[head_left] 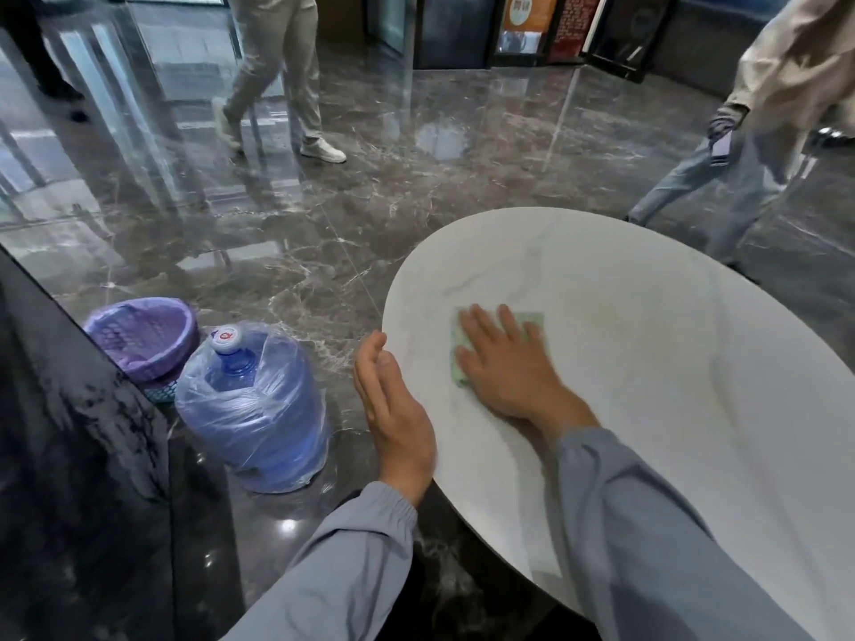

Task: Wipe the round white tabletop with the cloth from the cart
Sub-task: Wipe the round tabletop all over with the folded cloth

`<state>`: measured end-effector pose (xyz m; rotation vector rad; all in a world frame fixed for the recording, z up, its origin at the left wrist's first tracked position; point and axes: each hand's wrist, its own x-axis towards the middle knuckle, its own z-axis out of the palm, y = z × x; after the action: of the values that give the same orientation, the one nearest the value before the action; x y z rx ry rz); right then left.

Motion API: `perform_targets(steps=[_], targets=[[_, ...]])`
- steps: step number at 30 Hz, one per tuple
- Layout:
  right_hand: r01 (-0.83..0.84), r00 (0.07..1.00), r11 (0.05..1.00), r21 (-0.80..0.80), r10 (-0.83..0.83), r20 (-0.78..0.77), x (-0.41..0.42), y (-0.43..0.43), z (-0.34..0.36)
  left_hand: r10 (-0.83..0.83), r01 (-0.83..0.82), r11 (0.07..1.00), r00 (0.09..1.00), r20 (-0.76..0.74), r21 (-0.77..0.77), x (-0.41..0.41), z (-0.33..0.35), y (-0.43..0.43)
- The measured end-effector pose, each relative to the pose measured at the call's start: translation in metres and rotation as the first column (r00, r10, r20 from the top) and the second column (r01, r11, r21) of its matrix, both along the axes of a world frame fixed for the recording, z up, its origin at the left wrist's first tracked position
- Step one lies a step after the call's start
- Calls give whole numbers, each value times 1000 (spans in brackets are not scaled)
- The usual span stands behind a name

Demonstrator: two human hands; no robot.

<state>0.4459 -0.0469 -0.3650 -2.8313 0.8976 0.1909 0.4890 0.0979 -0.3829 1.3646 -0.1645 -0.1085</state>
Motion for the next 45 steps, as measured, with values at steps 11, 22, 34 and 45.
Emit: perform_targets(steps=[11,22,34,45], targets=[[-47,996,999,12,46,72,-7,-37,-6,-14,14,1000,1000,1,13,-1,2,1],[-203,978,979,23,202,56,-27,45,-5,-84,54,983,982,171,175,-3,3,2],[-157,985,986,54,160,-58,-126,68,3,-90,54,981,978,191,185,-3,2,3],[-154,988,983,97,152,24,72,4,-3,-53,18,985,978,203,172,-1,3,1]])
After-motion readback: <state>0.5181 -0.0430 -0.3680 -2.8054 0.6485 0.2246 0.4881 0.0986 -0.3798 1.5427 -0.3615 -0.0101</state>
